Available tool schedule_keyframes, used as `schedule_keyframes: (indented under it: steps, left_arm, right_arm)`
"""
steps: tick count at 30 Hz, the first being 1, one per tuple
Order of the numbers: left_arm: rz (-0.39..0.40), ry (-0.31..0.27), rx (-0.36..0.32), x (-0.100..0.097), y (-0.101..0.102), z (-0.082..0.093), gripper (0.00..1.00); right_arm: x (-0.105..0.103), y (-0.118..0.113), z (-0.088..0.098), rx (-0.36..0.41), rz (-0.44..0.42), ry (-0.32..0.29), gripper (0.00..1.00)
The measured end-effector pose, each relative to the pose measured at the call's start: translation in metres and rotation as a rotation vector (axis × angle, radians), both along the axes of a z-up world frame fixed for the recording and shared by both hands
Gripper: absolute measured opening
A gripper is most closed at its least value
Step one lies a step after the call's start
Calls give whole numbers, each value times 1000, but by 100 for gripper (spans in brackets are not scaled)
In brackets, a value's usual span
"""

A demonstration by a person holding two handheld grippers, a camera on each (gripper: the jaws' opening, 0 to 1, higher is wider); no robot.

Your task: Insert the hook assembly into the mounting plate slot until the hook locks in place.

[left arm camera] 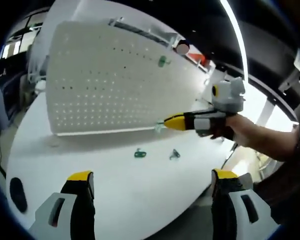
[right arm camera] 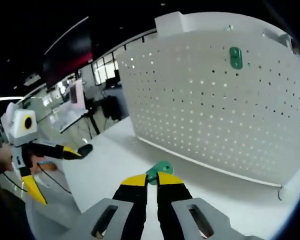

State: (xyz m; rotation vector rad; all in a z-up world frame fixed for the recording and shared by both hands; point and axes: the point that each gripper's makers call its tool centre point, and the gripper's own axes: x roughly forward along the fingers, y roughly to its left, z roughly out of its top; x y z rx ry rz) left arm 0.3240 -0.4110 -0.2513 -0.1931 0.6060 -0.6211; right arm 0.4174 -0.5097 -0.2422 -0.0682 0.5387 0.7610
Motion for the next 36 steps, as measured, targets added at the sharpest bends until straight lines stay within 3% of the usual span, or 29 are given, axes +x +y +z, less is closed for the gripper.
schedule_keyframes:
  steps: [6,10,20,30,36]
  left_arm:
    - [-13,-26,19,8,-4,8,98]
    - [-13,-33,25,11,-5,10,99]
    - [-39,-43,13,12,-14,13,98]
    - [-80,-47,26,9,-22,12,95]
    - [-89,-42,6,7,-23,11,86]
  right_arm:
    - [-6,2,13,3,18,-14,4]
    - [-10,5,27,47,12,-16,4]
    - [-43,34,59,96,117,-28,4]
    - [-74,59,51,78,224,4,4]
    - [-85,67,45,75,254,20,4]
